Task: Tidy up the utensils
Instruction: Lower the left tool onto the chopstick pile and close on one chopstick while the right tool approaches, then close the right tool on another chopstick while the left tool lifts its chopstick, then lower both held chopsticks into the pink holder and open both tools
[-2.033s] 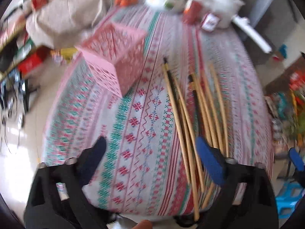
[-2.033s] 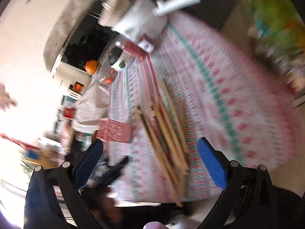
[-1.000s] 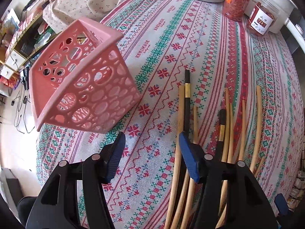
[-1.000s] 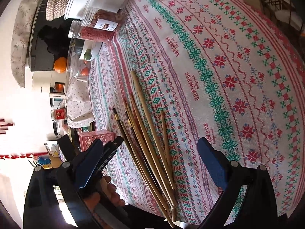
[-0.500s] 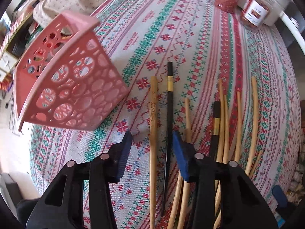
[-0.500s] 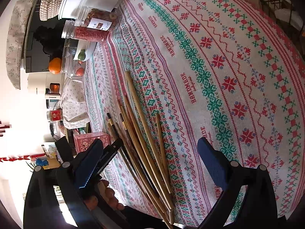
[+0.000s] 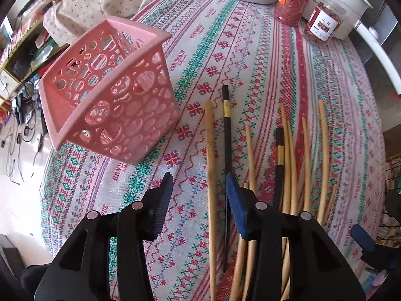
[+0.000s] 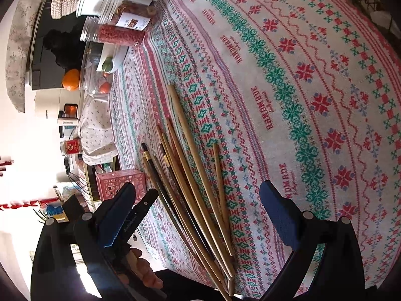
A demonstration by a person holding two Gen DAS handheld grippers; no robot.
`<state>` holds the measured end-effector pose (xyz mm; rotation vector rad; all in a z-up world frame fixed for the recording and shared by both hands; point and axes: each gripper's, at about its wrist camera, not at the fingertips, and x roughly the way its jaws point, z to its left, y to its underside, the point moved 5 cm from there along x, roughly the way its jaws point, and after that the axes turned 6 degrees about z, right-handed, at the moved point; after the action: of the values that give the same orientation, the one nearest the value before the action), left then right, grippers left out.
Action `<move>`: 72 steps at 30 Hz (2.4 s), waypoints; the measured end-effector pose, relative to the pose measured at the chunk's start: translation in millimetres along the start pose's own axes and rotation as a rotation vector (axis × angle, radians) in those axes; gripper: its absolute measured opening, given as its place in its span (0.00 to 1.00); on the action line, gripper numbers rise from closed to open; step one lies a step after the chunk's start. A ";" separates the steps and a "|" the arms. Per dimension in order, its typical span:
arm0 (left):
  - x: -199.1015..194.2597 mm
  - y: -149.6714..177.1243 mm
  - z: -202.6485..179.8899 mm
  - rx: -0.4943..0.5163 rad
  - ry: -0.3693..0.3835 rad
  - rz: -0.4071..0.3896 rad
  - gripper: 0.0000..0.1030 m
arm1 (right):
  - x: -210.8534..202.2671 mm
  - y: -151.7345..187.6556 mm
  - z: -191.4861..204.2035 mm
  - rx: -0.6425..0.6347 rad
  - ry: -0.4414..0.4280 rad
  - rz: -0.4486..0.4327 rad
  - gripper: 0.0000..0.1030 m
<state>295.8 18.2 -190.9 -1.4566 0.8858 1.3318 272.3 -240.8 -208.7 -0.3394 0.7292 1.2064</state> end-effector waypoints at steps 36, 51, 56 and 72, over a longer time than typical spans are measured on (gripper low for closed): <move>-82.4 42.6 67.3 0.139 0.363 -0.340 0.06 | 85.9 -72.7 80.7 -0.430 0.755 -0.263 0.49; -126.2 36.4 121.9 0.013 0.517 -0.494 0.06 | 28.1 -44.6 106.2 -0.440 0.452 -0.384 0.08; -132.9 33.6 133.0 -0.035 0.519 -0.520 0.06 | -11.9 -23.1 107.9 -0.427 0.369 -0.442 0.08; -230.9 21.0 138.9 0.006 0.481 -0.762 0.06 | -122.5 33.5 176.9 -0.481 0.060 -0.687 0.08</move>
<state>199.3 125.4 37.7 -1.8845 0.5168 0.4209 278.5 -211.6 7.0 -0.9442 0.3103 0.6971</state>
